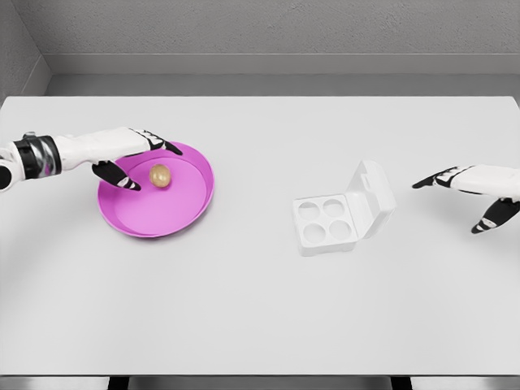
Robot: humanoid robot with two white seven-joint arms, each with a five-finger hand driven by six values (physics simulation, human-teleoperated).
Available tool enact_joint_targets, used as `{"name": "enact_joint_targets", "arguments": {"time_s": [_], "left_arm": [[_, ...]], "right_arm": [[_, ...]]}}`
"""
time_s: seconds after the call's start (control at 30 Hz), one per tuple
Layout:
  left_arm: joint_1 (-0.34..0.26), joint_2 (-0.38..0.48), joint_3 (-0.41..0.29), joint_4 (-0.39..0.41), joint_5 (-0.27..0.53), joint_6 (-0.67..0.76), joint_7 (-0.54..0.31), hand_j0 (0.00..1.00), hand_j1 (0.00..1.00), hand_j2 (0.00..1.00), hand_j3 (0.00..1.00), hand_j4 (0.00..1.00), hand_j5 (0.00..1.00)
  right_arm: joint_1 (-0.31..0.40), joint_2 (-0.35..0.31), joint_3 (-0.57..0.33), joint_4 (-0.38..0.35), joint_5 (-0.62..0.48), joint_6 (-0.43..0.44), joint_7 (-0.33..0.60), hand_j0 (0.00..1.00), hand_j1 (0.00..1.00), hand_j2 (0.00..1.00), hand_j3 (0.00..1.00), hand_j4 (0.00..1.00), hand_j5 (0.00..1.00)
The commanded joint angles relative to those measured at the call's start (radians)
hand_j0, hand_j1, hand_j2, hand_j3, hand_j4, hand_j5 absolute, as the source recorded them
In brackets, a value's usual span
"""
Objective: Pack egg into the box and close the box lid
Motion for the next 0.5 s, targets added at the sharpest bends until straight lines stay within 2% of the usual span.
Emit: {"name": "enact_joint_targets", "arguments": {"time_s": [0.0,0.47], "left_arm": [[0.0,-0.002,0.001,0.004,0.004,0.003,0.0,0.89,0.89,0.89,0.89,0.89,0.89],[0.0,-0.019,0.001,0.024,-0.022,0.003,0.0,0.88,0.88,0.88,0.88,0.88,0.88]], "right_arm": [[0.0,-0.019,-0.001,0.005,-0.005,0.003,-0.005,1.0,1.0,1.0,1.0,1.0,1.0],[-0.002,-0.021,0.004,-0.002,-0.004,-0.001,0.001,1.0,1.0,1.0,1.0,1.0,1.0]]}}
